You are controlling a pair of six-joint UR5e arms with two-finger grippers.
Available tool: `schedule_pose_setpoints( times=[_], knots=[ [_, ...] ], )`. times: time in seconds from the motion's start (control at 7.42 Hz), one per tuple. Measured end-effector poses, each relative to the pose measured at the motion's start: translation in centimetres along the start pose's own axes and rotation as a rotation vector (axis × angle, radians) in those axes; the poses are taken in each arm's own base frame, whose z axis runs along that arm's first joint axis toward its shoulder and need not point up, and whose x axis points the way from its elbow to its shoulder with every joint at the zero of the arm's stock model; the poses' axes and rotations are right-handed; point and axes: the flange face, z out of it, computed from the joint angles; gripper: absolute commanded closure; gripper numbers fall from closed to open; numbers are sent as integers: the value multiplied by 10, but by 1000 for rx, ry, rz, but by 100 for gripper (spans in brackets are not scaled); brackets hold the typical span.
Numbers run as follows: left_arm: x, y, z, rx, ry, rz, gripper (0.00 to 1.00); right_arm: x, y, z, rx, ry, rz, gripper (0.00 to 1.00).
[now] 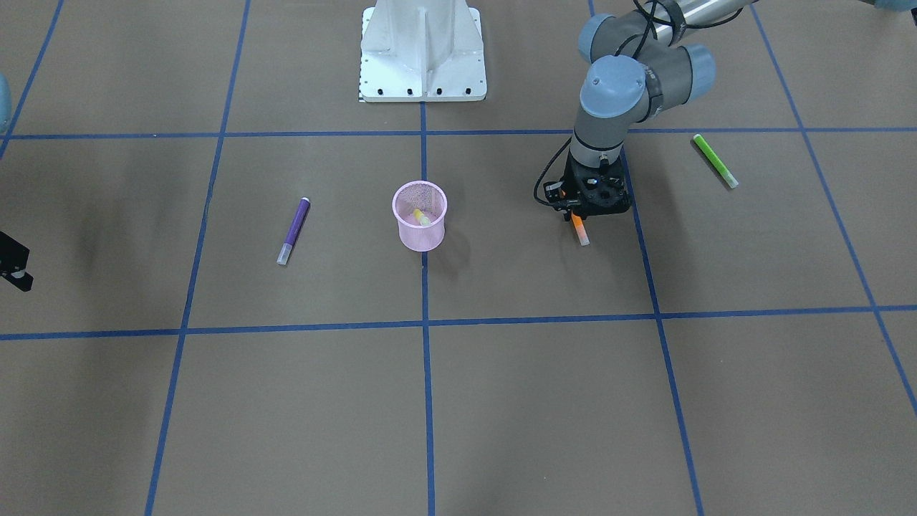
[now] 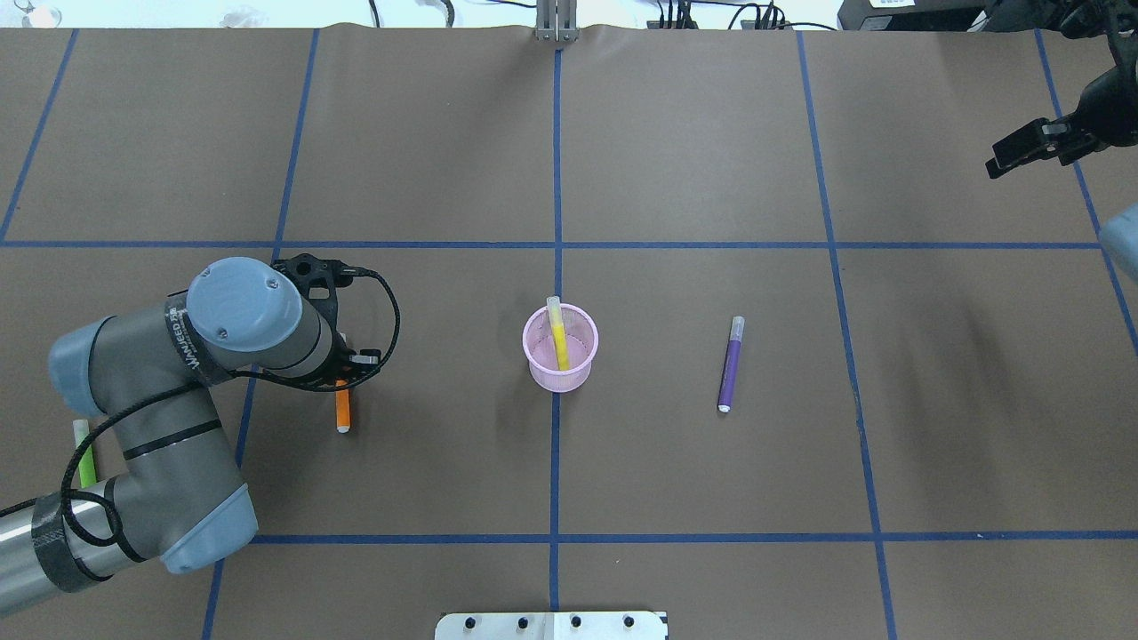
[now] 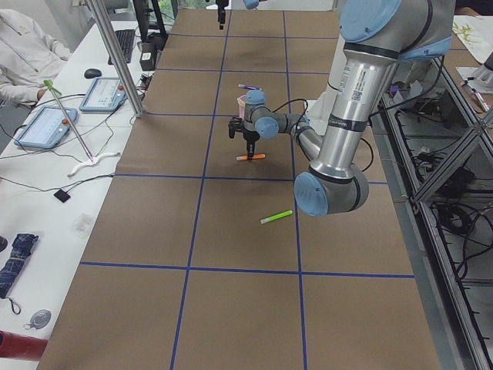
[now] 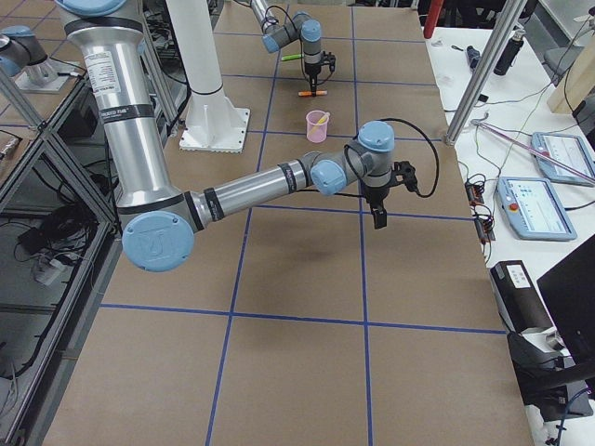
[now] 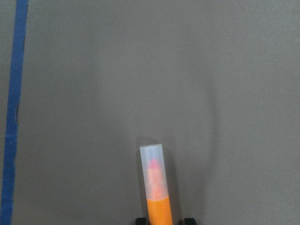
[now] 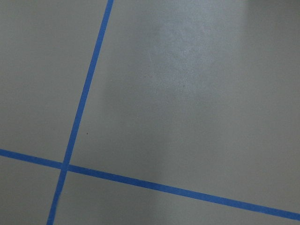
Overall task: Collect pens into pen holder
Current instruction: 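Lower the left gripper onto the orange marker and close on it, then lift the orange marker with the left gripper and carry it to the cup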
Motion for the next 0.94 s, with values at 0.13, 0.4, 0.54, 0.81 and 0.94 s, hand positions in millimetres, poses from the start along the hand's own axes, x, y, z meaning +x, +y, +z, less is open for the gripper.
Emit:
schedule_pose_setpoints(
  times=[0.13, 0.4, 0.54, 0.81, 0.94],
  knots=[
    [-1, 0, 0, 0, -1, 0, 72, 0, 0, 0, 0, 0, 0, 0],
    [-2, 0, 2, -1, -5, 0, 72, 0, 0, 0, 1, 1, 0, 0],
    [-3, 0, 3, -2, -6, 0, 72, 0, 0, 0, 1, 1, 0, 0],
    [-3, 0, 3, -3, -7, 0, 100, 0, 0, 0, 1, 1, 0, 0],
    [-1, 0, 1, -1, -3, 0, 100, 0, -1, 0, 1, 1, -1, 0]
  ],
)
